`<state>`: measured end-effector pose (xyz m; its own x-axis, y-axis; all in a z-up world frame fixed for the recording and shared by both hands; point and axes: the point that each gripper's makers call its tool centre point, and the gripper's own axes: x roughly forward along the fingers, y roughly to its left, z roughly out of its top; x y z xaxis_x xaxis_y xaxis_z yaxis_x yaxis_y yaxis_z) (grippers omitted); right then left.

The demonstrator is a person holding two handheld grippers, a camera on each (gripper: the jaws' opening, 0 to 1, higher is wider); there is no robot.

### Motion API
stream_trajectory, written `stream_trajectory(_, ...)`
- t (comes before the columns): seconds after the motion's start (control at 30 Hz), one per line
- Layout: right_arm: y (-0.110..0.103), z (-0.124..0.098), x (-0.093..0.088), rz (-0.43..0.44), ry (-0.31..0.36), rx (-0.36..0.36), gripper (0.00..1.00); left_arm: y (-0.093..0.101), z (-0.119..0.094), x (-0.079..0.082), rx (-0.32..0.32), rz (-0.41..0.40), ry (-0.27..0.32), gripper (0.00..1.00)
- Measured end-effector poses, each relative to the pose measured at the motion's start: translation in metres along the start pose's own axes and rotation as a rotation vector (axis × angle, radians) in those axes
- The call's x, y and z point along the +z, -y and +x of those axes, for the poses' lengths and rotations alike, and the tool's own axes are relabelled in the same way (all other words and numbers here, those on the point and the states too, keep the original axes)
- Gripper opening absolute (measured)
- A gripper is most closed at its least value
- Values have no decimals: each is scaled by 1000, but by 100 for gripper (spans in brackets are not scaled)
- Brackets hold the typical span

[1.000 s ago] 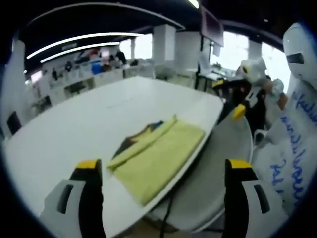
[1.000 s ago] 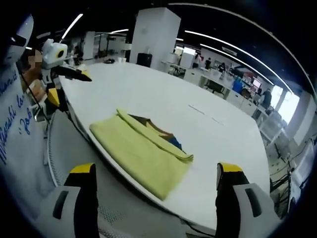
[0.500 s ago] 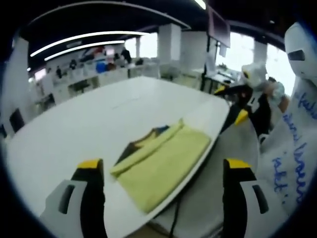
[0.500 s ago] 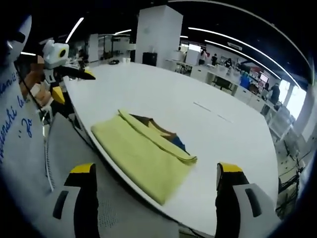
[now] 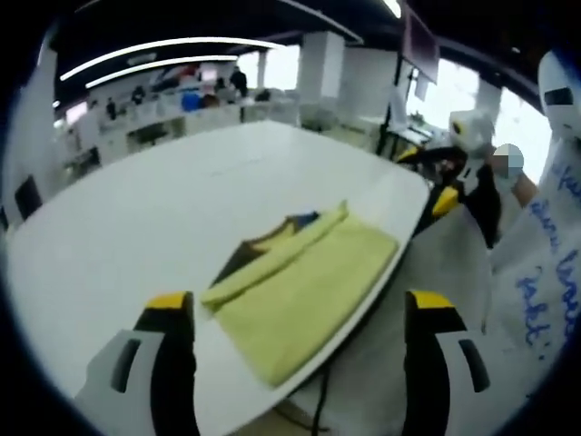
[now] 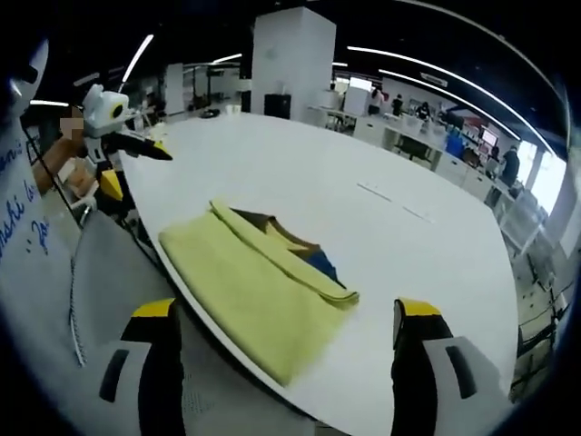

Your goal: Fold the garment on the visible template until the final outline fits inside the template.

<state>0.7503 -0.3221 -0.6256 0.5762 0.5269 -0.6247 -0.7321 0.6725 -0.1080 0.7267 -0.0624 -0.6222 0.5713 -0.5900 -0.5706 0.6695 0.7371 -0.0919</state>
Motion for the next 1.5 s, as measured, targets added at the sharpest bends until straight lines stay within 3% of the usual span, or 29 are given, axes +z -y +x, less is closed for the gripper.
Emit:
stream_trajectory(0.23, 14, 10, -1, -4, -3, -14, 93, -19, 10, 2, 9, -8, 3, 87)
stream_trajectory(0.4, 23, 16, -2, 25, 5, -25, 93, -28, 18, 1, 15, -7, -2, 90)
stream_trajectory(0.67, 31, 29, -12, 55, -8, -29, 90, -44, 33, -20, 20, -31, -49, 86)
stream_trajectory(0.8, 30, 37, -21, 32, -43, -23, 88, -48, 42, -31, 6, -23, -71, 79)
stream_trajectory(1.03, 30, 43, -26, 48, -39, -14, 82, -46, 53, -37, -17, -48, -79, 73)
stream_trajectory(1.17, 33, 45, -28, 56, -48, -12, 75, -61, 58, -36, 35, -118, -64, 60)
stream_trajectory(1.27, 35, 47, -23, 95, -17, -8, 70, -68, 63, -39, 42, -136, -64, 62)
stream_trajectory(1.37, 37, 49, -21, 103, -12, -8, 66, -69, 68, -44, 39, -130, -87, 56)
stream_trajectory(1.5, 45, 55, -28, 76, -58, -35, 62, -73, 75, -51, 28, -160, -108, 51)
